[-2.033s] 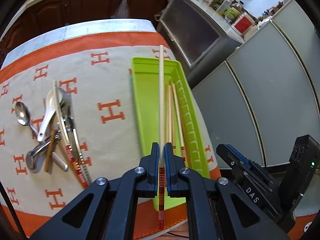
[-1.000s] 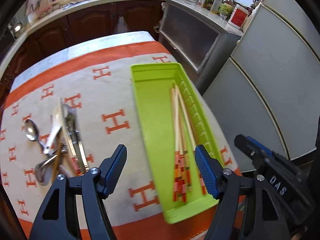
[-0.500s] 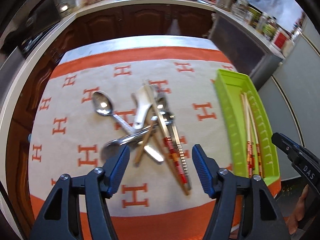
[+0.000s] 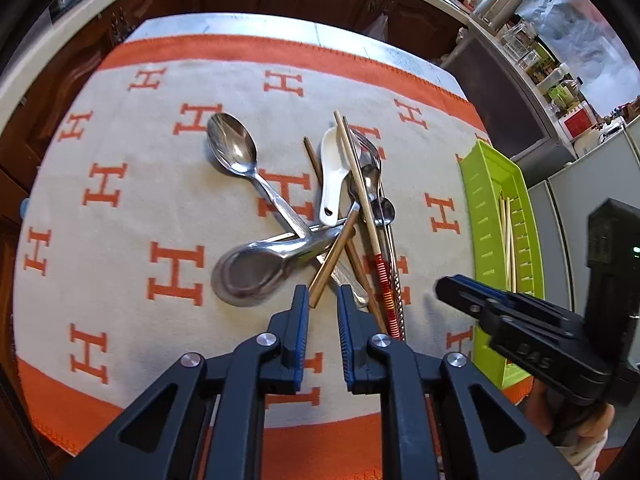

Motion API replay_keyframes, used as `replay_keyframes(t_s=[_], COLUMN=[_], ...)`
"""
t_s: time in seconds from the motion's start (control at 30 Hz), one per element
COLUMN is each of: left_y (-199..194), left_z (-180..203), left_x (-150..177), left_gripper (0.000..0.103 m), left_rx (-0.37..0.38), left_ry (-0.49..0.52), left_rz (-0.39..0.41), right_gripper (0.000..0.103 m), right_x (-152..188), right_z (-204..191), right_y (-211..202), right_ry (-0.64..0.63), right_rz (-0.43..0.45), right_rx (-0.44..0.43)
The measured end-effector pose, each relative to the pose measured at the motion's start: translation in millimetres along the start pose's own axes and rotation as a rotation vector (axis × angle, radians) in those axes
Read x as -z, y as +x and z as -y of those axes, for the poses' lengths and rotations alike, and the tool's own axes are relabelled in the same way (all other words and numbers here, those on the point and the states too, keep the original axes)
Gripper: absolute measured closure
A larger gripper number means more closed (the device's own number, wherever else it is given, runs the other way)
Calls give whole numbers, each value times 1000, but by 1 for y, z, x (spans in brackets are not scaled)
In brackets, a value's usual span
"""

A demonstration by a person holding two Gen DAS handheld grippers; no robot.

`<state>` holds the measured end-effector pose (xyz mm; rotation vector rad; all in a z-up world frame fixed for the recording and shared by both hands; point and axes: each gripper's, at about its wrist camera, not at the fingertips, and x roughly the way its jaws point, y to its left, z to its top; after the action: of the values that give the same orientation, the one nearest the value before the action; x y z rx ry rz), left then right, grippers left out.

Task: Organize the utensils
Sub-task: 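Grasp a thin metal chopstick from the pile with the right tool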

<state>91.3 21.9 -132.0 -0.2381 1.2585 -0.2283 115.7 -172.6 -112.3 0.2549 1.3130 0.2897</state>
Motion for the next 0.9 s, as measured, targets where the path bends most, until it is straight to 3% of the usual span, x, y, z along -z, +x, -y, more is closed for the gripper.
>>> replay_keyframes(t_s=[0.23,0.37,0.43,0.57,0.67,0.9], left_y=[10,14,14,19,28,62], left_z=[-4,-1,1,16,25,40], left_x=[-7,-12,-16,-25,-33,-42], left_gripper=[92,92,92,93,93,95], left_rx=[26,33,45,80,98,93], left_ry=[-16,-13,-5,8,8,-25], left_rz=[-13,-14,-19,-35,-55,-122], right_gripper=[86,89,96,97,98,98], right_x=[-5,-5,-5,1,3,-4], right_z=[-5,-16,-23,-34,-25,28], right_y=[47,54,58,57,50,31], right_ry=[-63,-130,-182,-274,-226,21], right_rz=[-87,-62,-48,-15,-5,5], right_rx=[39,99,160,238,206,79])
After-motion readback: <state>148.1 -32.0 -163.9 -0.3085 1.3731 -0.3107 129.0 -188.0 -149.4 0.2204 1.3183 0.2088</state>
